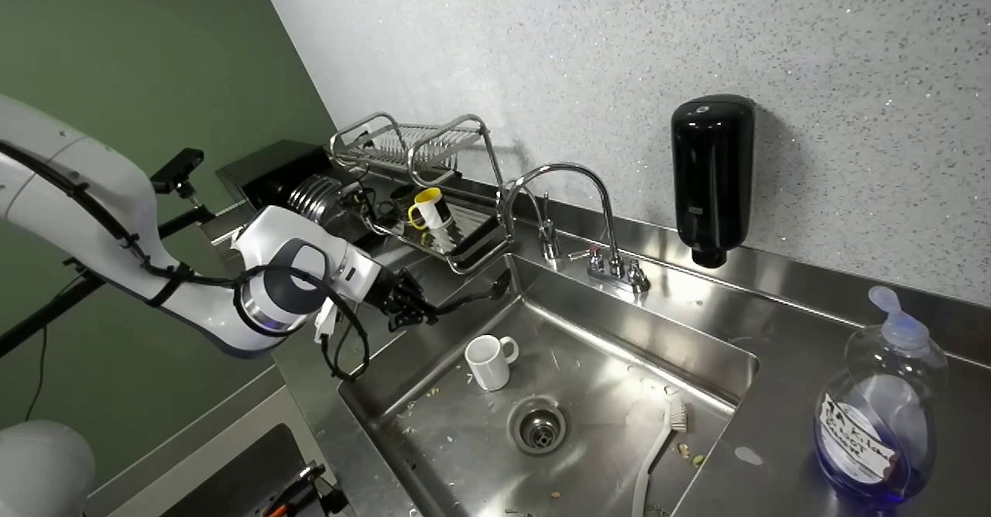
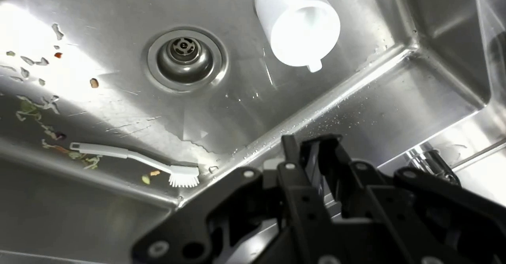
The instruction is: Put the black inside the sink
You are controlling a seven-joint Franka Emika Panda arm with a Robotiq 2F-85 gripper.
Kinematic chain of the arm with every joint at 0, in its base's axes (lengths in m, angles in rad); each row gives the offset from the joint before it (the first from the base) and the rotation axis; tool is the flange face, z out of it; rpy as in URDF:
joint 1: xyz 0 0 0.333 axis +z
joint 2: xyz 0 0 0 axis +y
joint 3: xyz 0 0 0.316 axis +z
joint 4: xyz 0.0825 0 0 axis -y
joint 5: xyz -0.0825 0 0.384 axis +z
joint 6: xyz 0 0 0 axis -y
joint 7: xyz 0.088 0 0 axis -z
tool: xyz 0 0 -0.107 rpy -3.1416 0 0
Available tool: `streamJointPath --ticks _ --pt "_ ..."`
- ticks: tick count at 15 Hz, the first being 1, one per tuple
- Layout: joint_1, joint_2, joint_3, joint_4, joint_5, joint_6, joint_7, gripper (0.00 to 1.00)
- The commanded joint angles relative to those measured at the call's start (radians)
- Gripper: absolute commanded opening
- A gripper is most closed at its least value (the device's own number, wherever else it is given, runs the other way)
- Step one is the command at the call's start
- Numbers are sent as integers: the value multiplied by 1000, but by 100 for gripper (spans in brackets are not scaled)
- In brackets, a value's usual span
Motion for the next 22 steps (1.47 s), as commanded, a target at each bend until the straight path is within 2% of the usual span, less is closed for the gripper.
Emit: streamJointPath --ticks 1,4,8,10,11,12,14,17,22 --pt "-182 -63 115 26 -2 -98 -51 5" --pt "-407 -70 280 31 40 -132 -110 5" --pt "-737 -4 552 47 153 -101 -231 5" --pt "-907 47 710 76 227 -94 -300 5" --pt "-975 87 780 103 322 -94 -385 5" --pt "-1049 117 848 133 372 -103 -433 5" --pt "-1178 192 951 221 478 -137 -545 5" --pt "-1264 290 994 349 586 -222 -665 5" --pt "-1267 420 937 520 652 -383 -751 5"
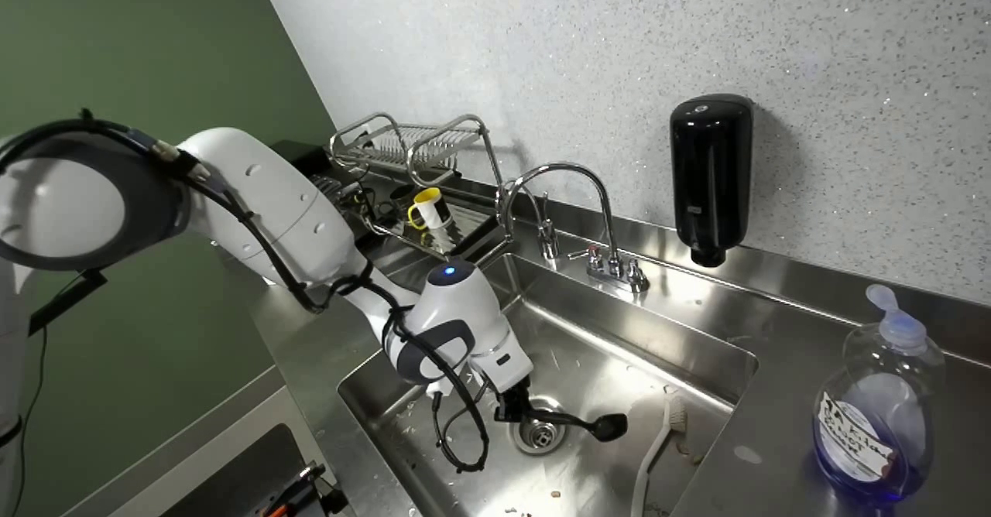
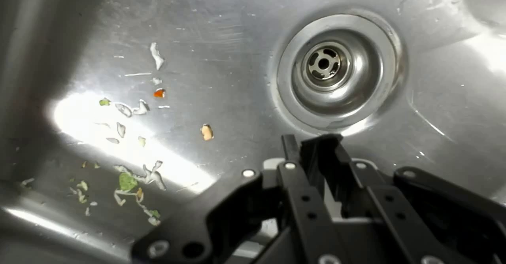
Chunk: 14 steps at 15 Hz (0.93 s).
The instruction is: Put the black inside the sink
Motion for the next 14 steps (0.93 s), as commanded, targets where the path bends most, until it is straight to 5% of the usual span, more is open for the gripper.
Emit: streamJointPath --ticks 1,8,9,14 --pt "13 88 -35 122 34 -118 -48 5" --pt "17 212 -47 247 25 -221 -70 5" --pt "23 222 -51 255 23 -228 -67 38" --pt "51 200 -68 214 9 -214 -74 75"
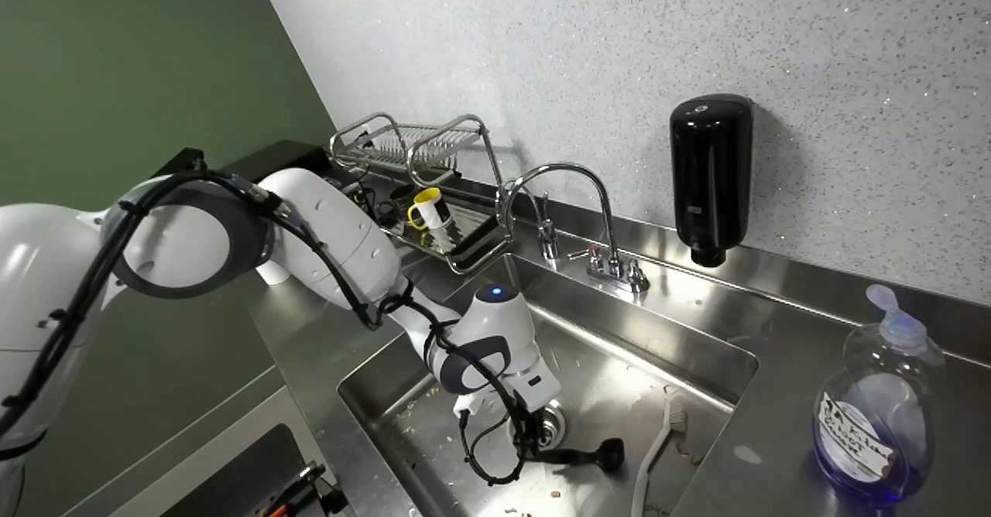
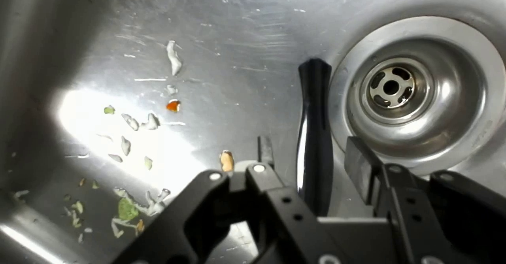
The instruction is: Put the black inside the sink
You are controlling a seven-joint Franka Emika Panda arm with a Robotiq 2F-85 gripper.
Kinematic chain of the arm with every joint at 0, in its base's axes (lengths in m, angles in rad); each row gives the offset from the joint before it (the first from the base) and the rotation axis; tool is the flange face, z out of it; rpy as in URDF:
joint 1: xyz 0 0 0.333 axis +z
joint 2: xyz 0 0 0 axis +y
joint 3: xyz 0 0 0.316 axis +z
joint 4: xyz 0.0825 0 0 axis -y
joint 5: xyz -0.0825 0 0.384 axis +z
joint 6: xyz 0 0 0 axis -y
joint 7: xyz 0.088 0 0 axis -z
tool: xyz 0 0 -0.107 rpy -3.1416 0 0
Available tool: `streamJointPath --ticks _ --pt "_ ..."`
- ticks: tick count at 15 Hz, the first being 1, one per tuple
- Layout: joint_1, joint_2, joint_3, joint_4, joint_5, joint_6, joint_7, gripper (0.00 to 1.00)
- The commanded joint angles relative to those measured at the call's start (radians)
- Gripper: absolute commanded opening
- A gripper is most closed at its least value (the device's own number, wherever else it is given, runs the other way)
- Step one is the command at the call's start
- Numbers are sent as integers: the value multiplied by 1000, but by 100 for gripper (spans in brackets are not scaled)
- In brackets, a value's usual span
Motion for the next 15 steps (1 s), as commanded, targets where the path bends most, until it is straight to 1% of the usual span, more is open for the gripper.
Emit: streamJointPath --ticks 1,3,4,7,10,13,15 --pt "35 -55 -32 -51 0 -2 -40 84" --pt "52 -128 -47 -135 1 60 -57 97" --pt "61 -170 -57 -180 -2 97 -69 100" --pt "103 -307 -101 -323 -2 188 -93 100" --pt "131 -456 -130 -456 3 248 -120 100" --pt "171 -582 -173 -547 -9 262 -117 100" --pt "187 -644 -188 -579 -23 252 -103 100"
